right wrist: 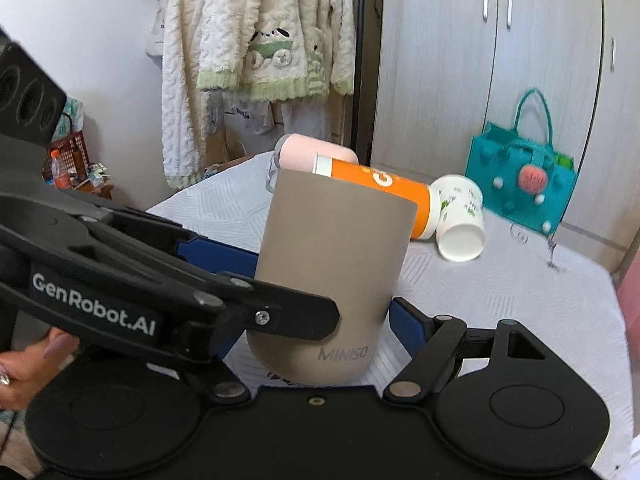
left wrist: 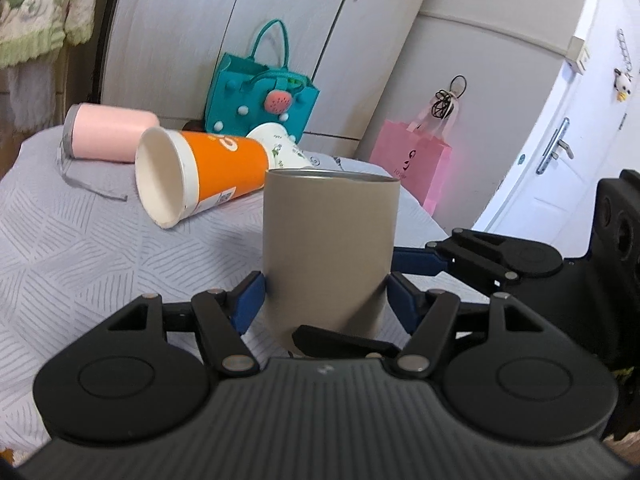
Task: Flip cup upright
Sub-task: 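Rotate the held tumbler upright with the right gripper, opening upward, then lower the upright tumbler onto the table with the right gripper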
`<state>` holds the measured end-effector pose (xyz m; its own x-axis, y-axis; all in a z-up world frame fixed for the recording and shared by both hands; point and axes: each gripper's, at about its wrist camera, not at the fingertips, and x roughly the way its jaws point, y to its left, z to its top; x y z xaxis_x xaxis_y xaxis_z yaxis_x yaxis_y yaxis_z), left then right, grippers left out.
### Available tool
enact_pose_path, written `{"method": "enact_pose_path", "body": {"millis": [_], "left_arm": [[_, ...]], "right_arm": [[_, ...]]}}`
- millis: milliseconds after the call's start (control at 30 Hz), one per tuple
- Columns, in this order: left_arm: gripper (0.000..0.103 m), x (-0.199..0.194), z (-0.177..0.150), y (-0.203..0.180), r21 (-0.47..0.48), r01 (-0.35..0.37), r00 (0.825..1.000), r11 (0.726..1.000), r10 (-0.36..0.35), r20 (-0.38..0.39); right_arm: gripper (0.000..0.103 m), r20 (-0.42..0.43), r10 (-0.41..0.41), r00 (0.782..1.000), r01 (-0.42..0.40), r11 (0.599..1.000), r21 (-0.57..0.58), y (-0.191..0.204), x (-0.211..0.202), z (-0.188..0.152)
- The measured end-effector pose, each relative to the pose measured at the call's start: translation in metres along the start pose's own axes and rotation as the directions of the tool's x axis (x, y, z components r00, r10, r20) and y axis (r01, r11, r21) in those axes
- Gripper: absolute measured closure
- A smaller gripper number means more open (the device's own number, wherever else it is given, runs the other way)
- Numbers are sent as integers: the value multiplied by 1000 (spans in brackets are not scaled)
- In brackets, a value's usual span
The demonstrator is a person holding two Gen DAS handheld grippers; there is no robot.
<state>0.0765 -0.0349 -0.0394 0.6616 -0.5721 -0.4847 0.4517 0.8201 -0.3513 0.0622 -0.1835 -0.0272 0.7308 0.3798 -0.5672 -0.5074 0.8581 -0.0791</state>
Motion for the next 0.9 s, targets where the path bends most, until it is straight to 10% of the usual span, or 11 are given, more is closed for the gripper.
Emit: {"method": "enact_pose_path", "body": {"millis": [900], "left_arm": [[38, 2, -21, 6, 110, 44, 992, 993, -57, 115]], "right_arm": [[21, 265, -205, 942, 231, 970, -71, 27, 0, -33]]}}
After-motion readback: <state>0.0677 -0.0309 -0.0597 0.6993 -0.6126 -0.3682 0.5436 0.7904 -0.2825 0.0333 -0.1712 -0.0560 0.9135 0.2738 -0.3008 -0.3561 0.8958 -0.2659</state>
